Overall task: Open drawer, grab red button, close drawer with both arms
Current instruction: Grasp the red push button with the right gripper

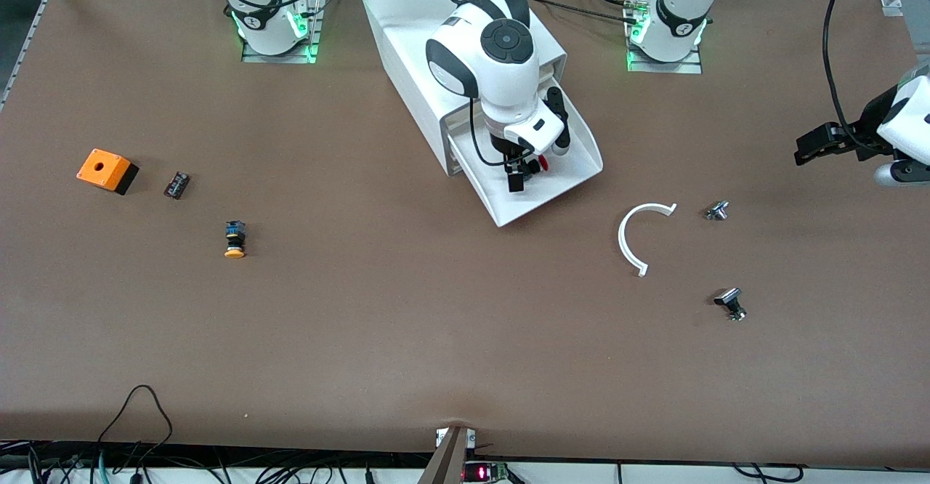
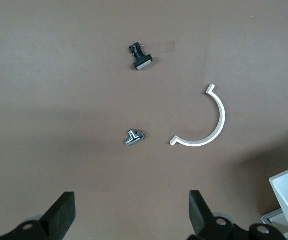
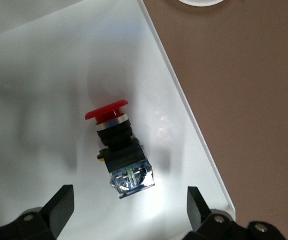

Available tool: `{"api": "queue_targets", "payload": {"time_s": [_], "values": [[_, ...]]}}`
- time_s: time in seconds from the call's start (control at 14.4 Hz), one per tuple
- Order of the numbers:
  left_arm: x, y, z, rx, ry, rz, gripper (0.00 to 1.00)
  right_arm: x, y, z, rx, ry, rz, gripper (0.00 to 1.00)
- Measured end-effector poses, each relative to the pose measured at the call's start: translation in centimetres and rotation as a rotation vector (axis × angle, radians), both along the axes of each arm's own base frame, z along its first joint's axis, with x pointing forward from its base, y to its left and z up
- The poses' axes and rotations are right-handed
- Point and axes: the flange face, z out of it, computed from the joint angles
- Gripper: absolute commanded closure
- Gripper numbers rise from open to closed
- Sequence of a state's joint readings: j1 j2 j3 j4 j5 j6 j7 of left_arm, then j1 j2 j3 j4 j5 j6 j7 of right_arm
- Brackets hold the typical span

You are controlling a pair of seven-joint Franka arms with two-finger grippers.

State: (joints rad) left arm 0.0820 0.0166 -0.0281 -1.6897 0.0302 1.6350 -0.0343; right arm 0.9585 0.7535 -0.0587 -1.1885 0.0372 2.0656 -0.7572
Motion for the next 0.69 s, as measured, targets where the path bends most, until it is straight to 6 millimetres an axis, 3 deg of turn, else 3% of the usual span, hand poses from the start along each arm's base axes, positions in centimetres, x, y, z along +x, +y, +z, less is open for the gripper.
{"api": "queue_targets", "payload": {"time_s": [0.69], "values": [[0.0,-0.1,0.0,-0.007,0.003,0.0,0.0,-0.2,0.6,-1.7,0.004,-0.006,0.007,0.01]]}}
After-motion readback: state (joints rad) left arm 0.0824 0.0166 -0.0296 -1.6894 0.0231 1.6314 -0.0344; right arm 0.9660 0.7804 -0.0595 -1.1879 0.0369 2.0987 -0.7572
